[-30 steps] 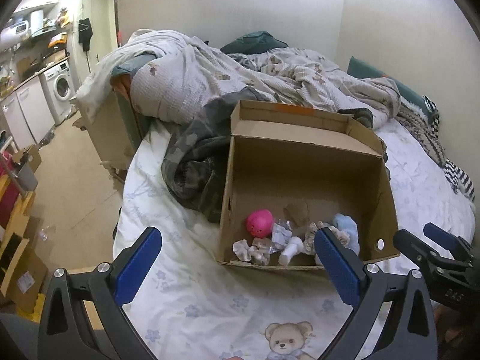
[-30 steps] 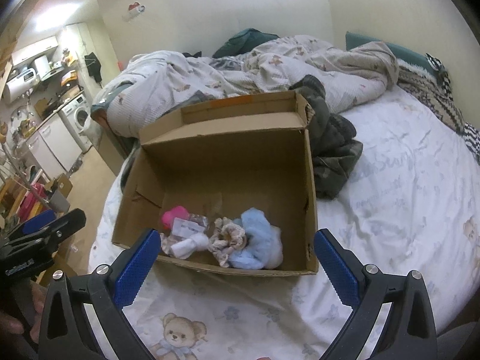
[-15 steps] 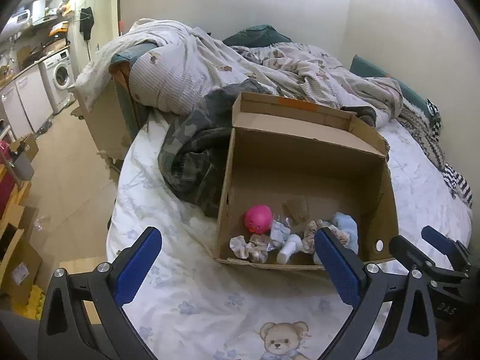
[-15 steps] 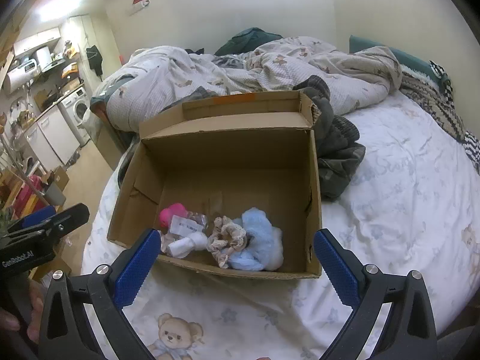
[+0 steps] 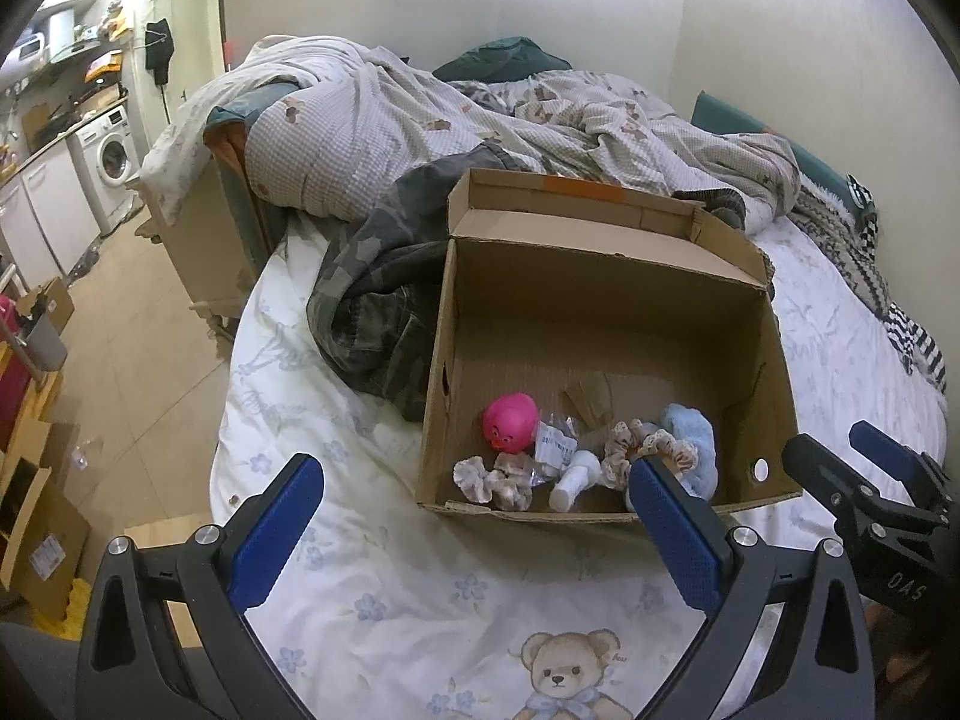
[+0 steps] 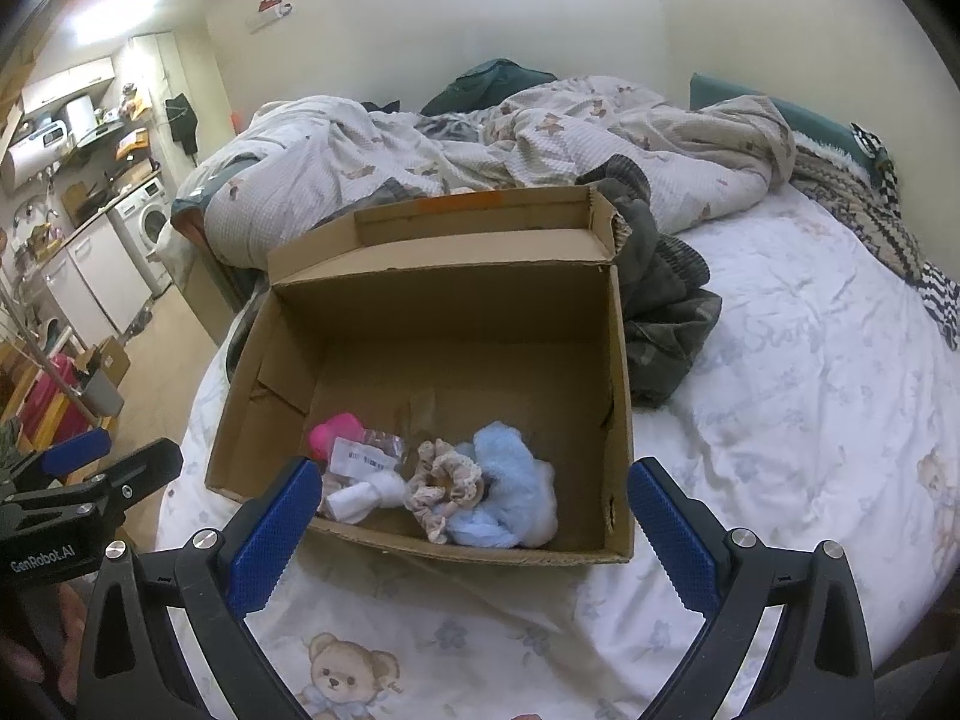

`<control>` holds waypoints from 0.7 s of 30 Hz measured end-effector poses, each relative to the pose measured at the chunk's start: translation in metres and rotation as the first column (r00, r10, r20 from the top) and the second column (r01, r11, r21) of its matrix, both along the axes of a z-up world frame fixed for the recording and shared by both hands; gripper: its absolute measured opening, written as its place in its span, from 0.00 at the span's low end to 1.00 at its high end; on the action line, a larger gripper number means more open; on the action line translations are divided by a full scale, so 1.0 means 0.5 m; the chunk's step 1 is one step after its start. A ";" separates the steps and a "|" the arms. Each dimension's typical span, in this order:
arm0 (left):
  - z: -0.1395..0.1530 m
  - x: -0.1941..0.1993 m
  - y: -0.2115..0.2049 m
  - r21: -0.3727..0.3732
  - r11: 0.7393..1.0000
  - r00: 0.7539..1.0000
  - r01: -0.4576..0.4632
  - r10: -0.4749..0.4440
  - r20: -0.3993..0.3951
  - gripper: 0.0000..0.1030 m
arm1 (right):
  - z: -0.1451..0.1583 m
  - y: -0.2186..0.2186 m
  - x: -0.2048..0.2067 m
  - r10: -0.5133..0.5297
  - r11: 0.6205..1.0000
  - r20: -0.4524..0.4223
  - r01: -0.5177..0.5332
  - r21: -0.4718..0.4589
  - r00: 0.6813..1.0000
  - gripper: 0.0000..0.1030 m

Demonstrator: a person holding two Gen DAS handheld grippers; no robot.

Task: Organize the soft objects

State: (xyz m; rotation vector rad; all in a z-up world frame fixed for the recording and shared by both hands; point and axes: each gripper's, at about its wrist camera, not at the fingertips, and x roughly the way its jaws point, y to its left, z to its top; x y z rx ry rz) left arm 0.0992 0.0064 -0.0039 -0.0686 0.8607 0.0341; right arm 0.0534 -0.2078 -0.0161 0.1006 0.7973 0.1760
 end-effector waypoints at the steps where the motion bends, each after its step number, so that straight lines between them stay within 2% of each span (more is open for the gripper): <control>1: 0.000 0.000 0.000 0.001 1.000 1.000 0.000 0.000 0.001 0.99 | 0.001 0.000 -0.001 0.000 1.000 0.001 0.000 0.001 1.000 1.00; 21: 0.000 -0.003 0.008 0.002 1.000 1.000 -0.010 0.010 0.008 0.99 | 0.016 -0.006 -0.001 -0.017 1.000 0.015 0.017 0.003 1.000 1.00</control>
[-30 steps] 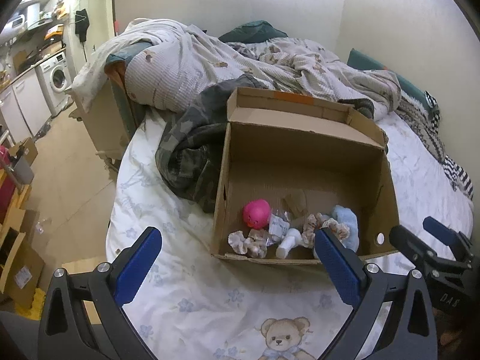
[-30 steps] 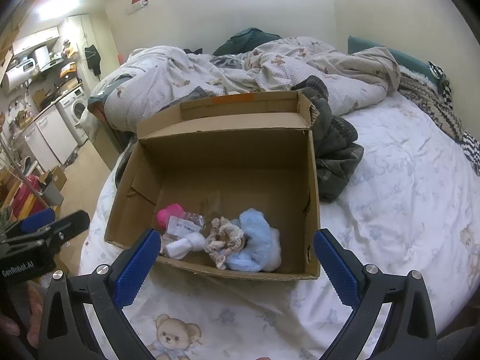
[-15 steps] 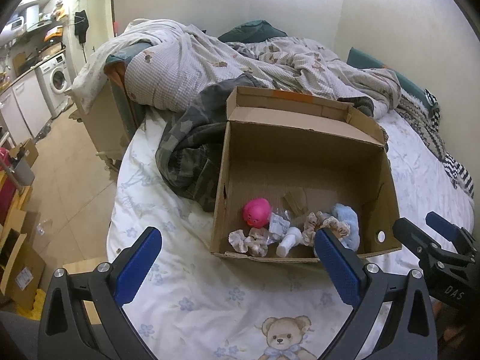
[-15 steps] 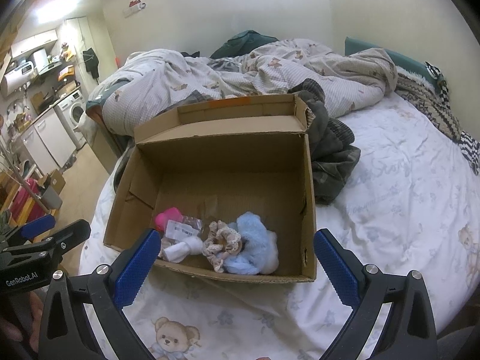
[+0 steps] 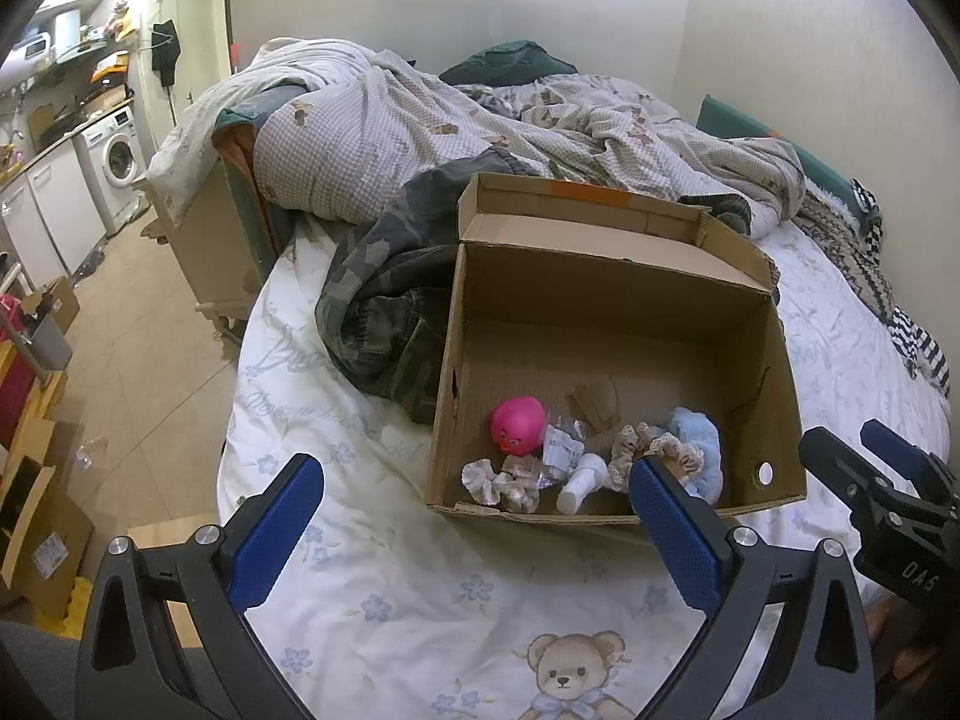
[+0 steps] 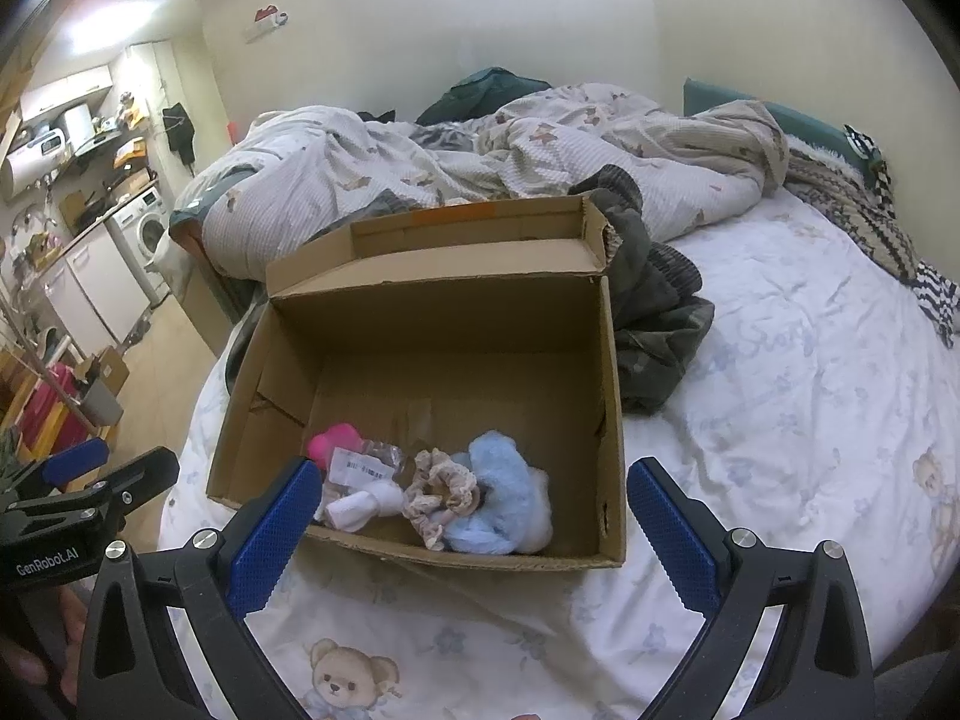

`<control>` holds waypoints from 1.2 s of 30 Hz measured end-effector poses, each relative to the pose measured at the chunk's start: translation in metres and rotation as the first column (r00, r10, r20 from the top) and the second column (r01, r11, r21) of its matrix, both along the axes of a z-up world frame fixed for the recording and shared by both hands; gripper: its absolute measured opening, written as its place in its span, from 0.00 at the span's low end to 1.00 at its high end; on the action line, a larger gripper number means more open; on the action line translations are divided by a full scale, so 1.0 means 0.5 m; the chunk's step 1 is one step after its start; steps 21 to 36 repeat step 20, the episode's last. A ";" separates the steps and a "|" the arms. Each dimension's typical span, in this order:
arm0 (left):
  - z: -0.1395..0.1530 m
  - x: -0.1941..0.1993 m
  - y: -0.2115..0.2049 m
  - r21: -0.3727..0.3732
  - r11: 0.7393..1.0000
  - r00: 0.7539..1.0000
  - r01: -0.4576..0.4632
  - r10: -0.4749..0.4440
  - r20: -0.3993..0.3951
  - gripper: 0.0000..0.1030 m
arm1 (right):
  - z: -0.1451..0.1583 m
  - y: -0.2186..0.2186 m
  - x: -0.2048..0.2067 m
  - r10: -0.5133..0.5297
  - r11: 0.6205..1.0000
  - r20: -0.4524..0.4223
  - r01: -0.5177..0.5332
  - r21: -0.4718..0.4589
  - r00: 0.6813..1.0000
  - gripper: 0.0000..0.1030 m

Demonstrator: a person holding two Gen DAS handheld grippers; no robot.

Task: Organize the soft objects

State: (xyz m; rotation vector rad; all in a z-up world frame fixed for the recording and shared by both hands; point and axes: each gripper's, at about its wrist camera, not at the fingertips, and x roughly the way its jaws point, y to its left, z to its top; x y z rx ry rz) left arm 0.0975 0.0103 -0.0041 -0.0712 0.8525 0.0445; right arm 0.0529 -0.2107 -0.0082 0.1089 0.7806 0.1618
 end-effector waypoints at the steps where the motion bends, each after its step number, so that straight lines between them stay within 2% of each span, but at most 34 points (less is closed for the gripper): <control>1: 0.000 0.000 0.002 0.000 1.000 1.000 -0.001 0.001 -0.001 0.99 | 0.002 0.000 0.001 -0.001 1.000 0.004 0.001 0.001 1.000 1.00; 36: -0.004 -0.002 -0.001 0.020 1.000 1.000 0.001 -0.001 -0.007 0.99 | 0.002 -0.007 -0.003 -0.015 1.000 0.005 0.015 0.018 1.000 1.00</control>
